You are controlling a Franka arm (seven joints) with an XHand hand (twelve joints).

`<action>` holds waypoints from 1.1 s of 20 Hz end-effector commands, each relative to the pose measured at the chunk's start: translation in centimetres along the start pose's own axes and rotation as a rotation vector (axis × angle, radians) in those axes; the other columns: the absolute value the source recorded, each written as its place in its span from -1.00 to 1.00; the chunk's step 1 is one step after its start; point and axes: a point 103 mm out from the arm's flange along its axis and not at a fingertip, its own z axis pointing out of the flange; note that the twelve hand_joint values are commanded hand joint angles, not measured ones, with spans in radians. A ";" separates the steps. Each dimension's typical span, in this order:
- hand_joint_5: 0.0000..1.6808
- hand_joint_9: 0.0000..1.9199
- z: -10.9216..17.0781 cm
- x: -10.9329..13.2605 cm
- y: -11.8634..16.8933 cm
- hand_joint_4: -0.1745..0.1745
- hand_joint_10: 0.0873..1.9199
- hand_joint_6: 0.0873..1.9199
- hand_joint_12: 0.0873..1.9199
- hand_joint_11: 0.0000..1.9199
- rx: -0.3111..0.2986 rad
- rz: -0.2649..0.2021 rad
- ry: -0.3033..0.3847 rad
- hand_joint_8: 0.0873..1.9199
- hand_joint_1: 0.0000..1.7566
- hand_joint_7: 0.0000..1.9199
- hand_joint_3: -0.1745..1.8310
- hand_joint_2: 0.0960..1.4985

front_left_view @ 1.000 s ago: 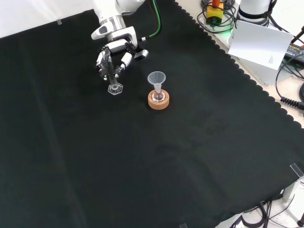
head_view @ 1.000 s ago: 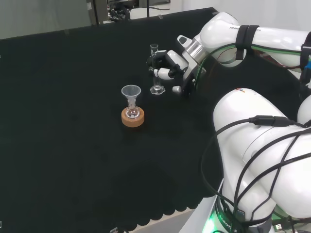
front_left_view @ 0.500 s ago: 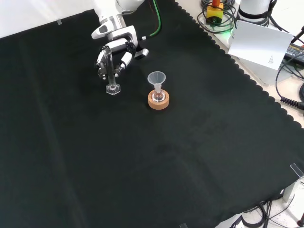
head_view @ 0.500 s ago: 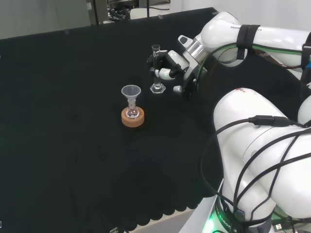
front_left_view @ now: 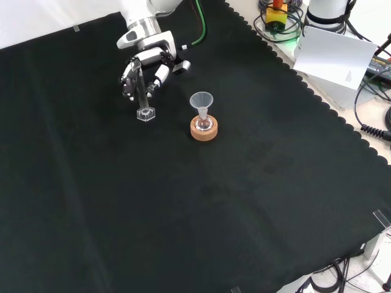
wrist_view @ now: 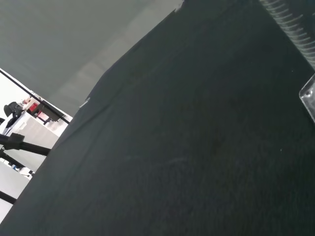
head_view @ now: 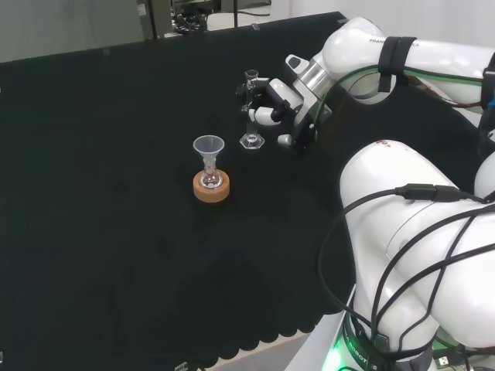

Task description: Put the graduated cylinder back on the table.

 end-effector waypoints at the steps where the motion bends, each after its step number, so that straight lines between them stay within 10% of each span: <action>1: -0.43 -0.10 -1.0 0.1 0.2 -0.32 -0.70 -0.44 0.26 -0.41 0.010 0.017 -0.004 -0.37 0.19 -0.45 -1.00 0.32; 22: -0.66 -0.72 -10.0 2.6 -2.3 -0.39 -0.29 -0.98 0.49 -0.85 -0.062 0.052 -0.140 -0.30 -0.07 -0.99 -1.00 0.16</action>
